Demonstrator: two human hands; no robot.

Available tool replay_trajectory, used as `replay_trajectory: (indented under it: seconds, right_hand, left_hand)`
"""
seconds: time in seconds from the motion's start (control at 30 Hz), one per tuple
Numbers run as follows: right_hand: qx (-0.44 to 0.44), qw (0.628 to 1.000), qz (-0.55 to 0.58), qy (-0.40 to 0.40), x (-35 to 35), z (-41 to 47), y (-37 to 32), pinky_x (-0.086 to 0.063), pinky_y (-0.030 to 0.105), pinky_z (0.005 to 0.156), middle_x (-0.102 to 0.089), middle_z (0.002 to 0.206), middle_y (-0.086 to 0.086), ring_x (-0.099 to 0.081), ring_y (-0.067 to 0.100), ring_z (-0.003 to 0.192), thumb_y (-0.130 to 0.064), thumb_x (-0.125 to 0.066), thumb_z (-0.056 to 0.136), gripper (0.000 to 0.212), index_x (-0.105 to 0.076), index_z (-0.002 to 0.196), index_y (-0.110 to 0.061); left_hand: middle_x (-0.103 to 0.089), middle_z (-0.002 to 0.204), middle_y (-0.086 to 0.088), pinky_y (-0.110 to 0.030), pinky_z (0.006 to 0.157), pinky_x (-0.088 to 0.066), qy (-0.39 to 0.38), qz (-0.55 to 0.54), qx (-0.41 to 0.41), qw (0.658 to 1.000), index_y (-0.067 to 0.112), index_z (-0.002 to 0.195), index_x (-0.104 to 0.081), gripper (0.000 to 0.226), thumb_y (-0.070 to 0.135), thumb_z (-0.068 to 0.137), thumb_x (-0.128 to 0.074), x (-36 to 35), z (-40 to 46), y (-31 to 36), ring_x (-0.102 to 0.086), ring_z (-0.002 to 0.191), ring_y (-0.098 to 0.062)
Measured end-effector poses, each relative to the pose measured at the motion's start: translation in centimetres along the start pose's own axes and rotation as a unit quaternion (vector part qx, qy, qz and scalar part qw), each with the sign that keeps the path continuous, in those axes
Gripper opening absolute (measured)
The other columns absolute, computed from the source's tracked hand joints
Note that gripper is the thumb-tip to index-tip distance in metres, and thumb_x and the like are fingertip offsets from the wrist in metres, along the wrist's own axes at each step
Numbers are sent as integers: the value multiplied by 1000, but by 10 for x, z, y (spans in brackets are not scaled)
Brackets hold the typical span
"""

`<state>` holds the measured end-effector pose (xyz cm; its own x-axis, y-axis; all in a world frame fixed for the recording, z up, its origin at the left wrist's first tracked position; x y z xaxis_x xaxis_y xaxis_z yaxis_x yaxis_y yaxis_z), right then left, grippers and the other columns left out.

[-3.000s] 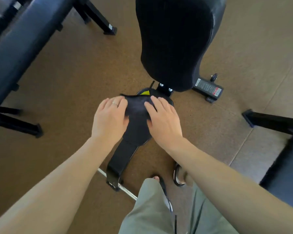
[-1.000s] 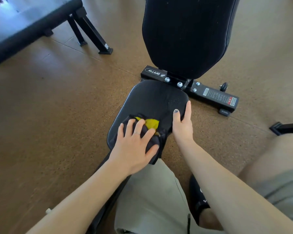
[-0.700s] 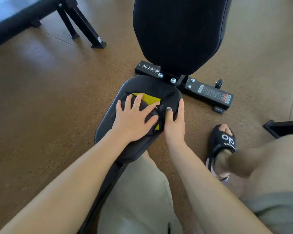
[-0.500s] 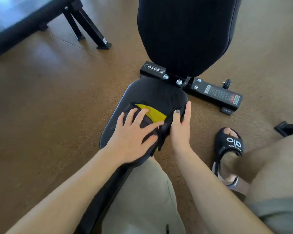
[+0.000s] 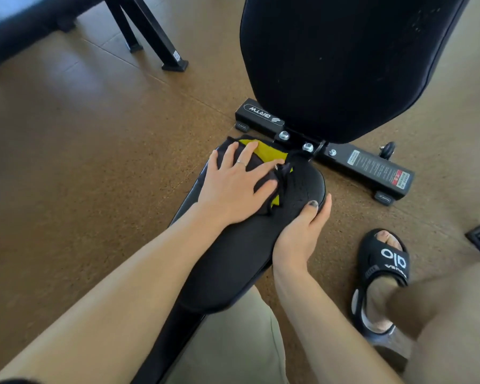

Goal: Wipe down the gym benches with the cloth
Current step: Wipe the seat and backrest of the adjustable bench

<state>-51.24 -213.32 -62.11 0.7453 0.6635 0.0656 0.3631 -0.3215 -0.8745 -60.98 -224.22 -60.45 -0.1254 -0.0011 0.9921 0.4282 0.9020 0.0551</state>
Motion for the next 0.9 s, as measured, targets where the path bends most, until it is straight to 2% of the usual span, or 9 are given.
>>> replay_trajectory:
  seconds: [0.1,0.2,0.33,0.4,0.47,0.53,0.6,0.77,0.9]
  right_hand:
    - [-2,1000,-7,6,-1,-2,0,-28,29,102,-37,162,-10,-38,18,144,-43,-26,112,47,-21,159,-47]
    - [6,1000,-17,6,1,-2,-1,-27,28,102,-38,161,-13,-39,14,141,-43,-26,112,47,-21,159,-47]
    - [14,1000,-16,-3,3,-2,-4,-28,26,99,-40,133,-23,-36,2,119,-41,-27,113,47,-22,159,-46]
    - [12,1000,-17,-3,3,-2,-5,-28,27,98,-38,126,-26,-36,1,117,-41,-27,113,47,-23,159,-46]
    - [12,1000,-18,-4,2,-3,-5,-28,27,99,-41,132,-25,-36,2,119,-41,-27,113,47,-22,159,-47]
    - [13,1000,-24,-1,3,-4,-5,-28,27,101,-44,149,-16,-40,9,129,-42,-27,113,47,-21,159,-47]
    - [14,999,-33,0,3,-5,-5,-28,28,103,-42,158,-10,-41,15,139,-41,-27,113,47,-21,159,-46]
    - [16,999,-40,0,3,-8,-7,-30,33,111,-38,162,-8,-38,22,146,-41,-27,113,48,-21,160,-43]
    - [20,999,-49,0,2,-12,-7,-30,42,120,-35,165,-6,-37,24,149,-42,-26,113,49,-19,161,-43]
  left_hand:
    - [-14,170,4,-59,124,-10,7,-12,-1,1000,54,153,-27,52,65,102,-19,3,23,-6,-11,156,-32]
    - [-29,163,2,-55,115,-29,12,-21,8,1000,47,150,-35,53,64,102,-23,8,46,-9,-30,147,-35]
    - [-48,144,-4,-50,91,-45,-12,-39,53,998,37,138,-47,50,64,102,-26,19,68,-16,-55,122,-39]
    - [-52,140,-5,-49,89,-49,-14,-50,81,995,35,137,-47,50,64,103,-25,21,70,-20,-60,115,-39]
    - [-51,142,-6,-52,91,-50,-22,-56,104,993,35,141,-45,52,64,103,-23,21,69,-23,-60,116,-40]
    - [-52,142,-6,-50,90,-50,-22,-71,122,990,36,143,-44,52,63,104,-22,21,65,-25,-60,117,-39]
    - [-54,139,-6,-49,92,-51,-15,-92,140,986,36,145,-42,51,62,104,-23,21,59,-31,-60,117,-38]
    - [-60,135,-10,-51,98,-50,-12,-202,207,957,32,150,-37,49,54,107,-28,17,16,-51,-59,116,-35]
    - [-63,130,-9,-50,97,-51,-6,-280,245,928,27,141,-43,41,48,109,-29,16,-38,-56,-61,110,-32]
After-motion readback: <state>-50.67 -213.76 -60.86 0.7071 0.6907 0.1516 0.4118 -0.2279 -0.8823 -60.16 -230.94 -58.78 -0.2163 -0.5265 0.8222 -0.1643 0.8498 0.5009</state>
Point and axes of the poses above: each hand's wrist, its own z-axis towards the middle knuckle, its own x-axis out of the back of the hand, y = z × x, the point moved 1 cm from there along z, towards the middle knuckle
